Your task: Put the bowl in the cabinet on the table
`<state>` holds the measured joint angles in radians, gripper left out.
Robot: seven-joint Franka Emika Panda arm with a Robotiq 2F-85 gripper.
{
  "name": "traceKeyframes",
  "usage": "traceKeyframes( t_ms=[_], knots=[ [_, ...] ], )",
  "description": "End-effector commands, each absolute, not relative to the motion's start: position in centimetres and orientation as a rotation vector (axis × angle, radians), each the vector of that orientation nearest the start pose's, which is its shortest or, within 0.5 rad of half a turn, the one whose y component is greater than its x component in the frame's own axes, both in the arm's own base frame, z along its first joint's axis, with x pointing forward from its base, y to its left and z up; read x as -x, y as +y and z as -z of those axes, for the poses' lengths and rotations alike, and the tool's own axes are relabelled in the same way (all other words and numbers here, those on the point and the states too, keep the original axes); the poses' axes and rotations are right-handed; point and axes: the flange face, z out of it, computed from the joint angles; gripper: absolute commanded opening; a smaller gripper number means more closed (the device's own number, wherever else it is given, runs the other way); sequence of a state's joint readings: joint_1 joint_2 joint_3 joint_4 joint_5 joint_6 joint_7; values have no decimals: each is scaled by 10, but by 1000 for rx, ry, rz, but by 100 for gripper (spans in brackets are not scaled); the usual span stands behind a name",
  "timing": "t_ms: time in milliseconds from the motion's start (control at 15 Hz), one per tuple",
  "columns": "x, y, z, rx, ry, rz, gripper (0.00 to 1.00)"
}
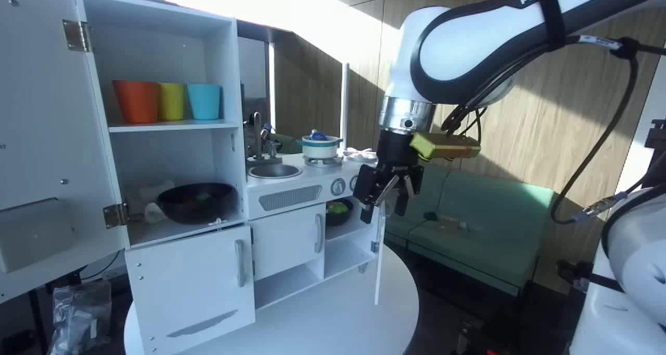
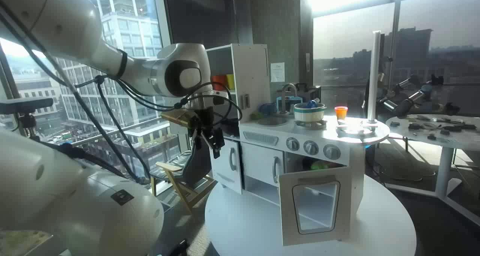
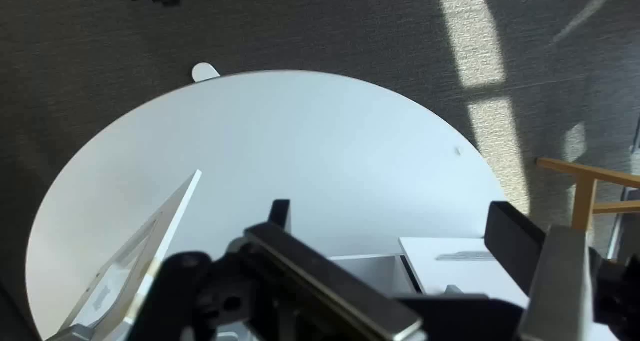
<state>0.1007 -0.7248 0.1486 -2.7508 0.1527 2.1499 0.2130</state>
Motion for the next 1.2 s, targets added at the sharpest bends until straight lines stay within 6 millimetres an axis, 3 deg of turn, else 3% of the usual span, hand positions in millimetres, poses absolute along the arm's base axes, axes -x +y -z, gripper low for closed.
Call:
traceKeyframes(
  t_ms=[0,400,467,800,1133],
  knots=[
    [-324,86,-433,3075,108,174,100],
    [-325,87,-435,3074,108,180,100],
    [-331,86,-426,3063,75,160,100],
    [-394,102,-391,2970,-298,257,100],
    [-462,135,-382,2813,-576,219,100]
  ],
)
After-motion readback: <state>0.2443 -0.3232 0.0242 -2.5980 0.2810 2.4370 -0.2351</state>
